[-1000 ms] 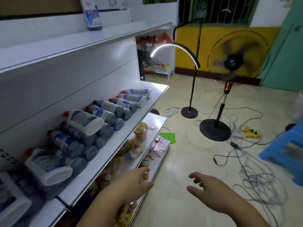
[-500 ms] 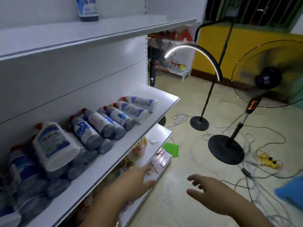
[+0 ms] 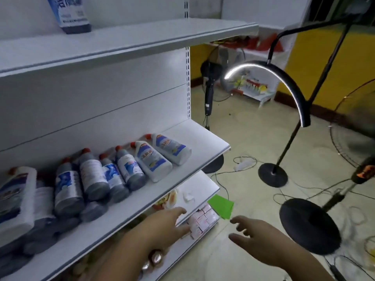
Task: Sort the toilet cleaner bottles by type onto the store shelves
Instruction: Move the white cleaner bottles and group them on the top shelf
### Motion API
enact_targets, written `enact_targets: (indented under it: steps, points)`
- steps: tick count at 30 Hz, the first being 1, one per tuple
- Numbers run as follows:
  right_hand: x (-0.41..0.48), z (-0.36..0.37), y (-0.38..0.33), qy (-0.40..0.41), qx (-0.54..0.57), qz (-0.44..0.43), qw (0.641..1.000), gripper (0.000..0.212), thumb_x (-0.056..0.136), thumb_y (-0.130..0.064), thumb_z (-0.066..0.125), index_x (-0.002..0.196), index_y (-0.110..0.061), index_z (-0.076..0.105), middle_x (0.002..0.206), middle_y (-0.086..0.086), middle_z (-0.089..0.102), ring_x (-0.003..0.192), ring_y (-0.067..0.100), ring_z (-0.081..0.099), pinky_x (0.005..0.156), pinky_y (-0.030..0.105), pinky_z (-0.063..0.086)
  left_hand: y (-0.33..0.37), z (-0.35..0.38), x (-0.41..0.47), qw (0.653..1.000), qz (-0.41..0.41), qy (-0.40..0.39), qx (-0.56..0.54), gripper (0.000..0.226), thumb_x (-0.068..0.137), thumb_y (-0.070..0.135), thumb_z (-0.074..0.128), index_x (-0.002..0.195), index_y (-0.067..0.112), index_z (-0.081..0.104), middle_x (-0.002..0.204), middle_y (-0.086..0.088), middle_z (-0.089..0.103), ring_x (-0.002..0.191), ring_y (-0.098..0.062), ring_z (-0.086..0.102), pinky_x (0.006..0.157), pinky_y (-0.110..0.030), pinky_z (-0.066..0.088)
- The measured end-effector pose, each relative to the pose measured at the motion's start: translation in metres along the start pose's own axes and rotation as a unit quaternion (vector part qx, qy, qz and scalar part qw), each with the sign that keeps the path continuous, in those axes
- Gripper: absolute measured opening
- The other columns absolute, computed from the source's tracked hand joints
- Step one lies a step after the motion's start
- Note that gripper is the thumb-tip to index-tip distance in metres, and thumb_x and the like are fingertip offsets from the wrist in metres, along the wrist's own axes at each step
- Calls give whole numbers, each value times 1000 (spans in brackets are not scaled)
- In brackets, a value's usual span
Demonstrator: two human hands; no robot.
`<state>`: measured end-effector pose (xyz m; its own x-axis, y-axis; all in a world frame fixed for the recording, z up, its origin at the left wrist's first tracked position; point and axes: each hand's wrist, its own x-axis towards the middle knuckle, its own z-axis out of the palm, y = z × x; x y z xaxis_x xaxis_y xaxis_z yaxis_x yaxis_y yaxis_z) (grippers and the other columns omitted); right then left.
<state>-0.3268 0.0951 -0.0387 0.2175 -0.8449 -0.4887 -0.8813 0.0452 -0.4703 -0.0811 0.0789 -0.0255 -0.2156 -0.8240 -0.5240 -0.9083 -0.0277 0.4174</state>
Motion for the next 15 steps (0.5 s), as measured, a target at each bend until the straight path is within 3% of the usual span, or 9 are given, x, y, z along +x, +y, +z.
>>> enact_targets:
  steps: [4, 7, 9, 12, 15]
  points:
    - [36, -36, 24, 4, -23, -40, 999, 47, 88, -54, 49, 130, -35, 44, 122, -9, 58, 105, 8, 56, 89, 22, 43, 29, -4, 22, 997, -27, 37, -67, 54, 88, 54, 52, 139, 40, 39, 136, 10, 53, 118, -9, 52, 103, -29, 41]
    - [61, -48, 19, -53, -25, -87, 994, 44, 88, -52, 51, 128, -36, 46, 113, -12, 58, 95, 5, 55, 84, 18, 41, 29, -9, 26, 993, -65, 59, -83, 52, 87, 54, 52, 136, 40, 41, 132, 12, 55, 113, -7, 54, 100, -28, 43]
    - [80, -55, 13, -101, -27, -116, 988, 44, 86, -54, 52, 127, -37, 47, 109, -15, 57, 95, 4, 57, 88, 18, 43, 22, -13, 29, 988, -99, 71, -91, 48, 87, 50, 52, 134, 38, 46, 130, 11, 57, 111, -9, 55, 95, -26, 44]
    - [113, -69, 5, -111, -70, -129, 983, 47, 85, -58, 50, 128, -39, 46, 106, -17, 54, 94, 3, 55, 91, 20, 44, 14, -24, 43, 978, -124, 120, -115, 38, 89, 47, 51, 125, 36, 51, 123, 9, 56, 107, -12, 56, 91, -28, 45]
    - [145, -81, -8, -116, -107, -139, 978, 47, 86, -58, 49, 128, -39, 45, 110, -16, 57, 95, 3, 54, 92, 21, 45, 7, -36, 66, 970, -132, 141, -149, 42, 92, 46, 50, 132, 33, 47, 133, 9, 52, 116, -12, 53, 96, -27, 42]
